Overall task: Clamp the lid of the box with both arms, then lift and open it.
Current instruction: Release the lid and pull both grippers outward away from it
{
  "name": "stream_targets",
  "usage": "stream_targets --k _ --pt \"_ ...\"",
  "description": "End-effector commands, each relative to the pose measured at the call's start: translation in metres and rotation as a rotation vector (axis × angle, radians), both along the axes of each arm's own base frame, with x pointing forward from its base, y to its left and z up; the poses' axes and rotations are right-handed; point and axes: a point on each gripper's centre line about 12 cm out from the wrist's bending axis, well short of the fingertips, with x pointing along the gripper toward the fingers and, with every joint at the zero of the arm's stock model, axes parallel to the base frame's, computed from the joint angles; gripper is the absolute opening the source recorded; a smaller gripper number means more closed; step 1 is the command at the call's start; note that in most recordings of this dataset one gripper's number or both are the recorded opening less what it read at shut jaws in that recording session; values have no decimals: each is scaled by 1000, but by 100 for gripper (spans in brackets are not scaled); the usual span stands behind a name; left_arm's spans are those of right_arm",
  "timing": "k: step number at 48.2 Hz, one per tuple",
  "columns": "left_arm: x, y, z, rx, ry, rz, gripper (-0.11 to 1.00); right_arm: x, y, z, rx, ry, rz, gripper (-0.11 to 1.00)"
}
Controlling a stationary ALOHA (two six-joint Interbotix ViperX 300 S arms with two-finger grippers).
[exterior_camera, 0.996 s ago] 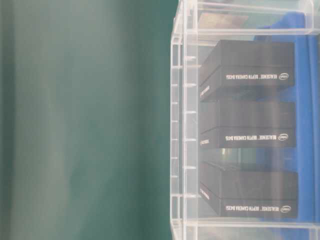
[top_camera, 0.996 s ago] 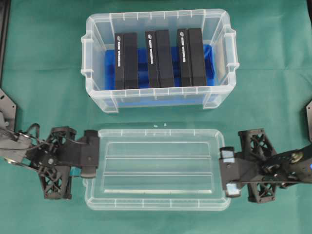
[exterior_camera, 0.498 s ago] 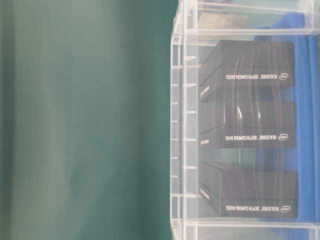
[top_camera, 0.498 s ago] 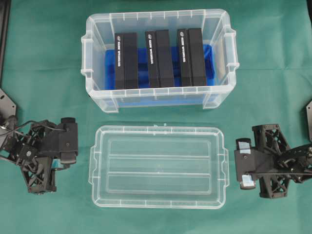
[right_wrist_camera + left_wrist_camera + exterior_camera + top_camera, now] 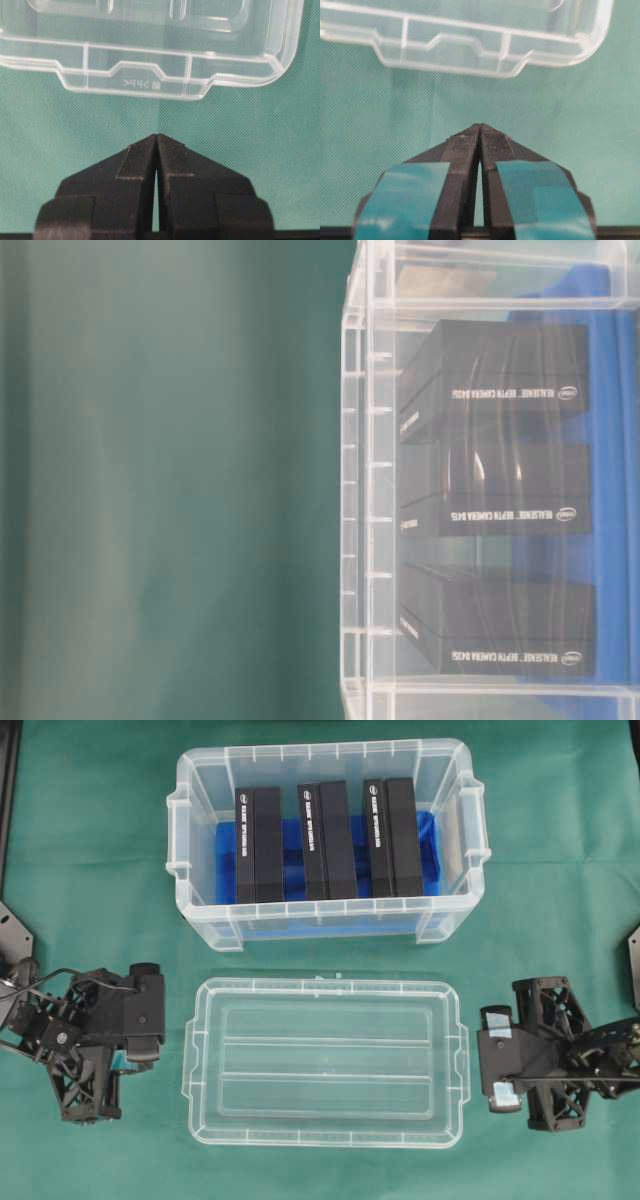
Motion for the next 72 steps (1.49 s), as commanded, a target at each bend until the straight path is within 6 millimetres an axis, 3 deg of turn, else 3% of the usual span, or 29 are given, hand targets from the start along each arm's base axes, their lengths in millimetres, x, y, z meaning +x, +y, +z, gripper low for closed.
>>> stream_targets --k 1,27,37,51,72 --pt "7 -5 16 -10 -39 -12 1 7 6 19 17 -47 6 0" --pt "29 -32 98 -24 -242 -152 1 21 26 90 50 -159 12 0" --pt "34 -36 113 -10 -262 -185 1 22 35 114 83 -220 36 0" --pt "34 -36 117 -10 -273 -190 1 26 34 120 55 -263 61 0" --pt "51 -37 173 78 -471 -327 1 45 20 172 -57 -482 106 0"
